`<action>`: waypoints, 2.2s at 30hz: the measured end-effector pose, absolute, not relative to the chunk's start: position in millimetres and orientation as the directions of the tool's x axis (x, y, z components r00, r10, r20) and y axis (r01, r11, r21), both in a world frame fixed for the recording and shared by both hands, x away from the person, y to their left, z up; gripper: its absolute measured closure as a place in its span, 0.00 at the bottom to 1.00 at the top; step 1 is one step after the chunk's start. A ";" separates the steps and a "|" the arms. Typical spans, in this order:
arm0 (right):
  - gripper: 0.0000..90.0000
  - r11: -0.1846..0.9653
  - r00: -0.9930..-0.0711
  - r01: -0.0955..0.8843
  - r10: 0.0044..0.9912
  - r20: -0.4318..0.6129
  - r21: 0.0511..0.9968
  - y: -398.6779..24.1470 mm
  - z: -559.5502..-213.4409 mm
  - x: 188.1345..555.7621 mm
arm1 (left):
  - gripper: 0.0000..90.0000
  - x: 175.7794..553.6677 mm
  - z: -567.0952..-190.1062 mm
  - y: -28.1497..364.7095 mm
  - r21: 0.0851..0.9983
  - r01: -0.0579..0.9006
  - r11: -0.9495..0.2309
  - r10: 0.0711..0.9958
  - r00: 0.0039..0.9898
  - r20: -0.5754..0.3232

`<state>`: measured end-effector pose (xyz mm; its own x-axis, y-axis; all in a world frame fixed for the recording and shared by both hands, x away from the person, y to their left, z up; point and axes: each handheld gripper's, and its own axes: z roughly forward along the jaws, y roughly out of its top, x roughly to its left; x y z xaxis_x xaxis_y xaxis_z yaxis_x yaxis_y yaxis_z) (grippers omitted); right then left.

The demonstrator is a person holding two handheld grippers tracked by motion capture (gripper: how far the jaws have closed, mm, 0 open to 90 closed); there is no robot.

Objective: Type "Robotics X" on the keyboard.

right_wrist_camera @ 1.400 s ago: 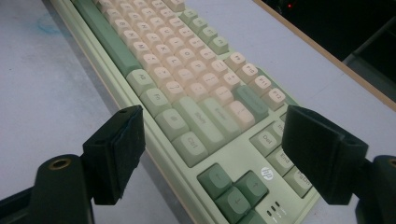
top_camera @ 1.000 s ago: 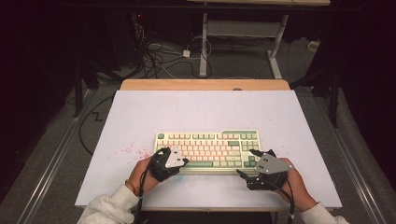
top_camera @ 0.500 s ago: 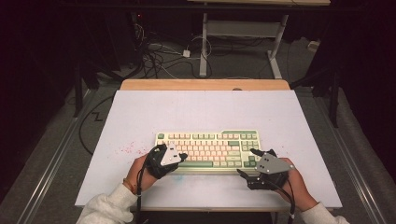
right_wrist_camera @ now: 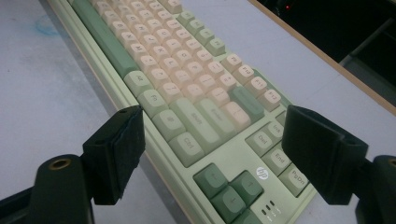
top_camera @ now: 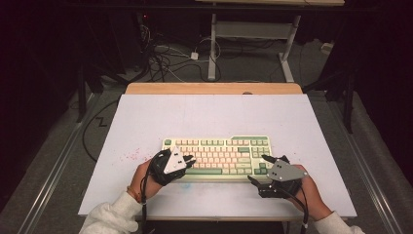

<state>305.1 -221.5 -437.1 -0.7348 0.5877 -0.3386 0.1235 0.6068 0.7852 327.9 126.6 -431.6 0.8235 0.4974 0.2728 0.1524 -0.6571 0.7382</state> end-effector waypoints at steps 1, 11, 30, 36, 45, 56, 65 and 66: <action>0.24 0.606 -0.735 0.124 0.588 -0.338 0.786 -221.5 -437.1 305.1 | 0.79 327.9 -431.4 126.2 0.734 0.151 -0.662 0.496 0.823 0.278; 0.24 0.610 -0.738 0.121 0.583 -0.340 0.783 -221.1 -437.4 304.8 | 0.51 327.2 -432.9 121.6 0.711 0.124 -0.692 0.475 0.820 0.319; 0.28 0.572 -0.713 0.144 0.626 -0.316 0.808 -226.5 -434.5 307.5 | 0.19 323.4 -428.8 129.6 0.782 0.113 -0.613 0.563 0.757 0.332; 0.27 0.559 -0.716 0.135 0.626 -0.310 0.818 -229.2 -432.3 306.7 | 0.19 321.8 -426.2 136.2 0.789 0.111 -0.604 0.579 0.742 0.338; 0.26 0.519 -0.709 0.123 0.642 -0.292 0.846 -236.2 -427.5 307.3 | 0.19 318.5 -427.2 148.8 0.788 0.125 -0.603 0.596 0.727 0.341; 0.59 0.500 -0.715 0.143 0.649 -0.260 0.854 -242.3 -422.0 315.8 | 0.19 309.5 -433.2 166.1 0.789 0.155 -0.595 0.620 0.713 0.328; 0.93 0.526 -0.744 0.218 0.634 -0.209 0.822 -237.1 -421.6 336.9 | 0.19 303.5 -440.6 172.6 0.775 0.175 -0.607 0.624 0.709 0.329; 0.96 0.532 -0.749 0.224 0.630 -0.205 0.817 -234.8 -421.9 339.1 | 0.19 303.0 -441.0 173.1 0.772 0.178 -0.610 0.623 0.709 0.330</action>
